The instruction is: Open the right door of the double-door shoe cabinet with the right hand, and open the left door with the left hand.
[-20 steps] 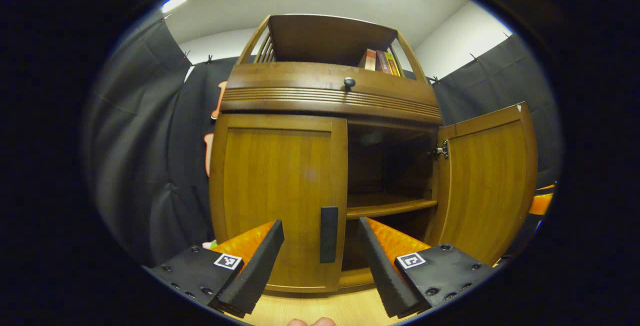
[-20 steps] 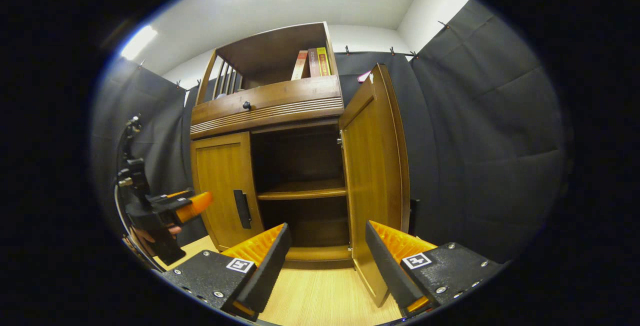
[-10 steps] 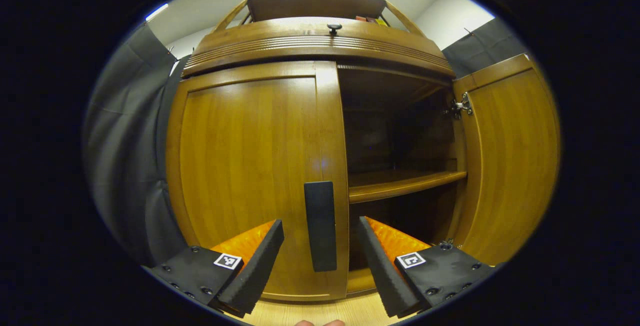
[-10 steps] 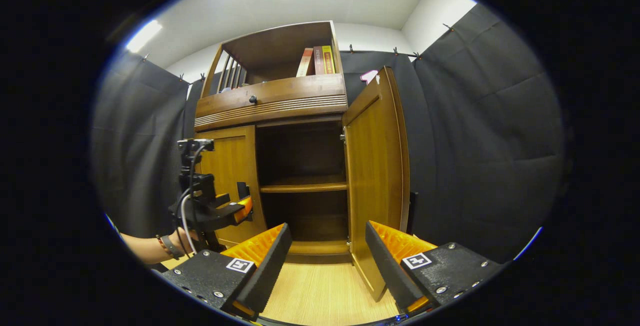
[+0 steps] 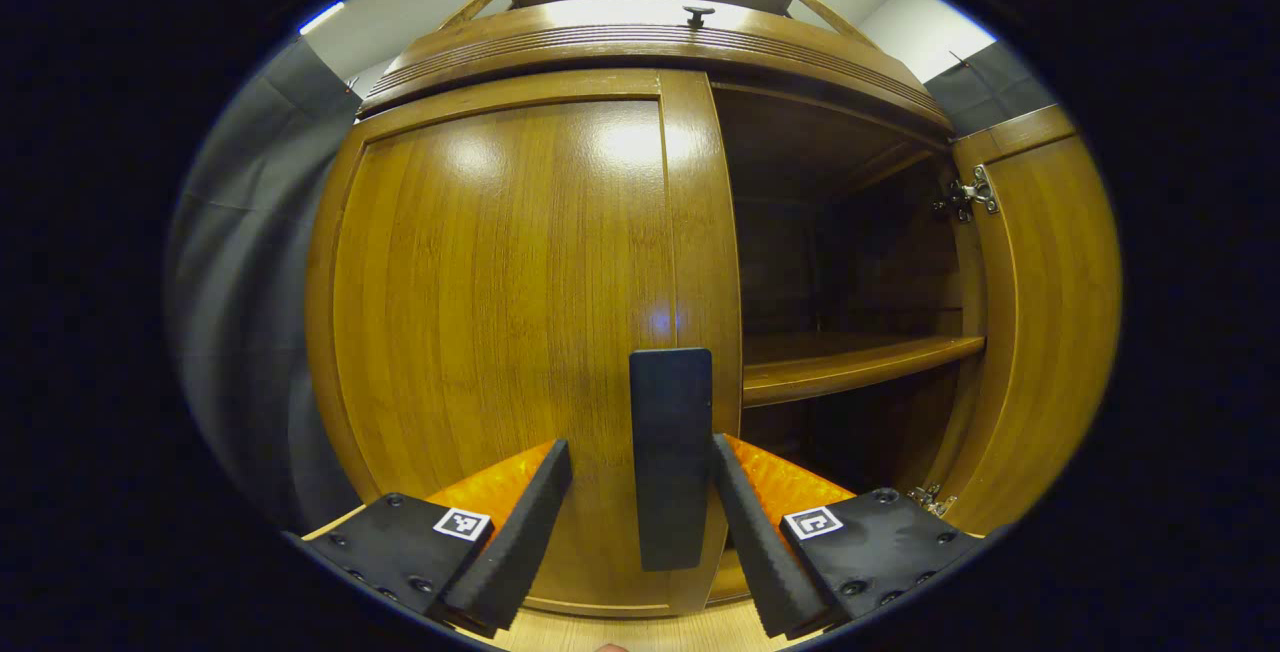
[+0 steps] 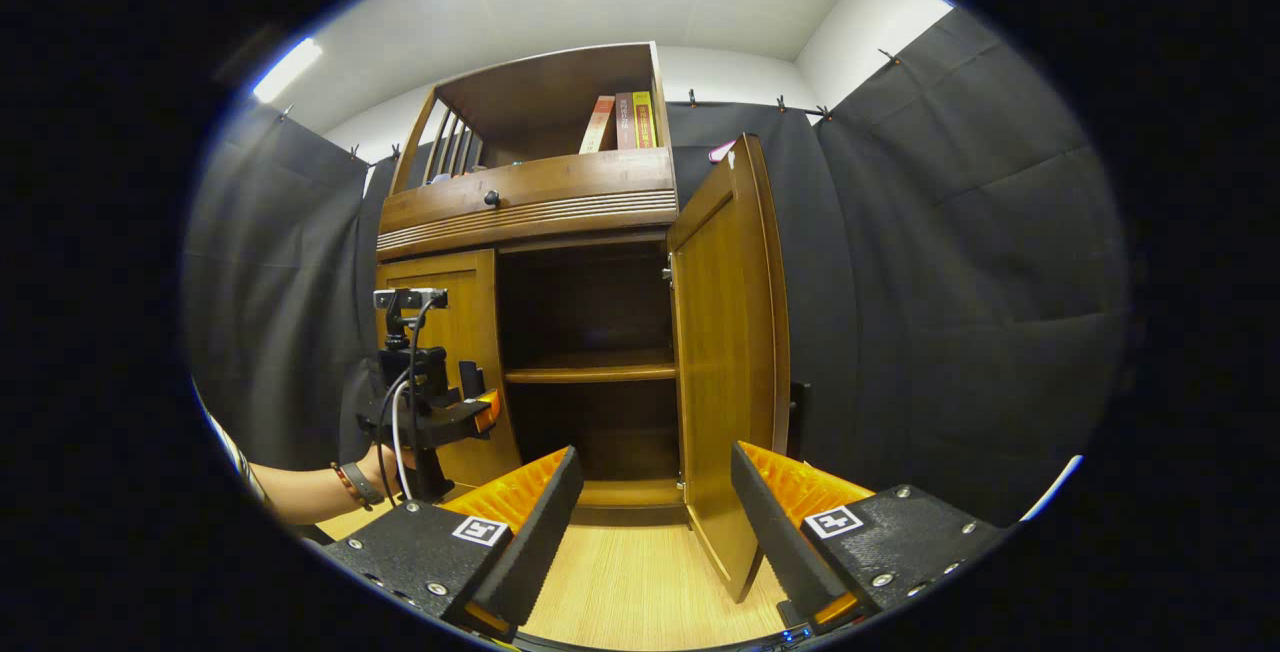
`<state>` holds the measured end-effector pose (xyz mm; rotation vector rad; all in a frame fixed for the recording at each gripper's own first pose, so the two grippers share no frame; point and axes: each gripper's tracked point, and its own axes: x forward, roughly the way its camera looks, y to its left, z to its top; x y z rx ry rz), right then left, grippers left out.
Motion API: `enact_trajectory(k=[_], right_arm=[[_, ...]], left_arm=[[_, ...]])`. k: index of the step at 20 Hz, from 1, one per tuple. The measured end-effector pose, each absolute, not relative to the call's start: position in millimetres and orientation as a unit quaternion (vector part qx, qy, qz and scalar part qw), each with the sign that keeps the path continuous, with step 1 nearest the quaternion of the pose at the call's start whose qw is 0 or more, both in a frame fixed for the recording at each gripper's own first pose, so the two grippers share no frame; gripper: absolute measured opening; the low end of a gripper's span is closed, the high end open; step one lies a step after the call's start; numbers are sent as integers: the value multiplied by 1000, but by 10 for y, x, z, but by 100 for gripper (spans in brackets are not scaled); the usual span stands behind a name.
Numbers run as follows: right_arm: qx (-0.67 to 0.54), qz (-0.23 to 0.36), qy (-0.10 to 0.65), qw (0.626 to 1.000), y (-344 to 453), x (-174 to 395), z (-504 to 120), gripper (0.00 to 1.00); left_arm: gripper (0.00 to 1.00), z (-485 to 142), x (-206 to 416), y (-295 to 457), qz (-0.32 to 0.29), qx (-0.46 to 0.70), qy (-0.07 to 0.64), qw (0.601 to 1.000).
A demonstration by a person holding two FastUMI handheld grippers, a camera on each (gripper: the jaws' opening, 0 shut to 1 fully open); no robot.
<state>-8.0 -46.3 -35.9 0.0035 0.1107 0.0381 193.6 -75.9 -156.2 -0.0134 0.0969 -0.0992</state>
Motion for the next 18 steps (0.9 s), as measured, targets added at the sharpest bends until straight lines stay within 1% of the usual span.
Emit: enact_trajectory(k=[1,3,5,7,8,11,13,18], right_arm=[[5,21,57,998,-460,-66,-368,100],[11,27,59,998,-432,-31,-374,100],[9,29,60,998,-414,-21,-377,100],[4,30,63,998,-397,-29,-399,100],[2,30,65,997,-379,-36,-412,100],[-6,33,69,997,-325,-56,-437,100],[-11,38,68,997,-287,-86,-431,100],[-10,46,65,997,-203,-147,-399,100]], left_arm=[[89,-1561,1906,-812,-56,-17,51,997],[65,-1570,1917,-906,-68,-24,51,996],[42,-1571,1915,-871,-59,-11,52,997],[39,-1555,1912,-871,-49,-21,57,997],[34,-1566,1913,-873,-46,-18,63,997],[35,-1576,1901,-845,-39,-10,68,997],[33,-1572,1847,-834,-40,-15,73,996],[33,-1534,1642,-791,-52,-14,78,995]])
